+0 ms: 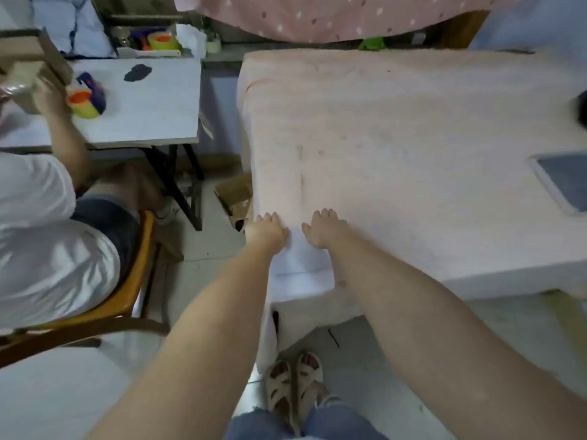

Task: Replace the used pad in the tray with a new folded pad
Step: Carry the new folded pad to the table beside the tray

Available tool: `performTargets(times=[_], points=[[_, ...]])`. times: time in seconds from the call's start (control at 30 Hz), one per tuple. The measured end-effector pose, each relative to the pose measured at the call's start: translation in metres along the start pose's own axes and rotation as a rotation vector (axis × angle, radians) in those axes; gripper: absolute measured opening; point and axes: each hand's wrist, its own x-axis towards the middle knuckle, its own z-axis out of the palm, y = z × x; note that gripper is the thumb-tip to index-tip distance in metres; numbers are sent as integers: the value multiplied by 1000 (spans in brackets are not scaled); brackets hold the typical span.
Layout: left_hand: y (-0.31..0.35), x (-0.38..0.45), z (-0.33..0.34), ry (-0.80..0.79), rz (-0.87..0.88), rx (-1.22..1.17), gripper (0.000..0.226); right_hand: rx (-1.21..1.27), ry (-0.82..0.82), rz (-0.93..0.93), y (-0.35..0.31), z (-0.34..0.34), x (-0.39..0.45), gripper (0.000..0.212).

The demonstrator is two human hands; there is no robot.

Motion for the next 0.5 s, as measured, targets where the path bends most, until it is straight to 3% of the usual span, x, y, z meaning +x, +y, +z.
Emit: performTargets(times=[0.13, 0.27, 0.5], points=[[0, -7, 11, 52, -71, -28, 49, 77, 73, 117, 1, 18, -7, 52], [6, -14, 27, 16, -234, -291, 42, 230, 0, 257, 1, 37, -8, 53], [14, -17, 50, -123, -408, -587, 55, 436, -106, 410, 7, 57, 0, 61]])
